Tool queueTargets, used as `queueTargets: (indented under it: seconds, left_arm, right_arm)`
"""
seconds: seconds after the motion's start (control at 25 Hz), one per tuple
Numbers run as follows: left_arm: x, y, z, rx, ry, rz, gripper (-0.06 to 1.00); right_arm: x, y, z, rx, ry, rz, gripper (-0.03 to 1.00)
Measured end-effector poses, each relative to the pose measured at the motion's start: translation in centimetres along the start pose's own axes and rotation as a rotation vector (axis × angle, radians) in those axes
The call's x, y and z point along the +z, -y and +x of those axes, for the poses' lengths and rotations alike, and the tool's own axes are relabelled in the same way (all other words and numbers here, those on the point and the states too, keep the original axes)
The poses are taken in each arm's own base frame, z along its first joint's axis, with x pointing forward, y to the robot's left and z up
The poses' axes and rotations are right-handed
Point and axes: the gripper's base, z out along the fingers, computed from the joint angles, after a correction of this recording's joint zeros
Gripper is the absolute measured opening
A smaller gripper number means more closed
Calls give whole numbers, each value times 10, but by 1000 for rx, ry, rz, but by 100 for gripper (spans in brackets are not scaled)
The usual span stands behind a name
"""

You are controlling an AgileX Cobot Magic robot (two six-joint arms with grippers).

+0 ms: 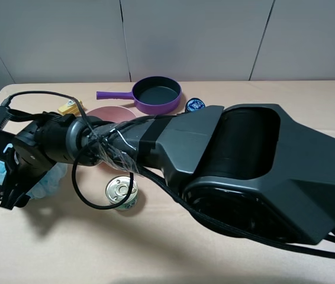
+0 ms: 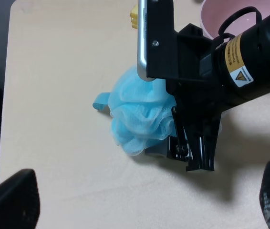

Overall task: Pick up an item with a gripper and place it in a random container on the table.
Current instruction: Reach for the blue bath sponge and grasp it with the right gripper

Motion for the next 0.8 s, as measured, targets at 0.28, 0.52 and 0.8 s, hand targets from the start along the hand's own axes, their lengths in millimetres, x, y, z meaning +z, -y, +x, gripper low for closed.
queueTargets:
  seconds: [0.28, 0.52, 0.8]
  left_arm:
    - [0, 0, 0, 0, 0, 0, 93]
    - [0, 0, 0, 0, 0, 0, 93]
    - [0, 0, 0, 0, 0, 0, 93]
  right_arm:
    - [0, 0, 0, -1, -2, 0, 61]
    - [-1, 1, -2, -3, 6, 3, 33]
    - [-1, 0, -1, -3, -2, 1, 32]
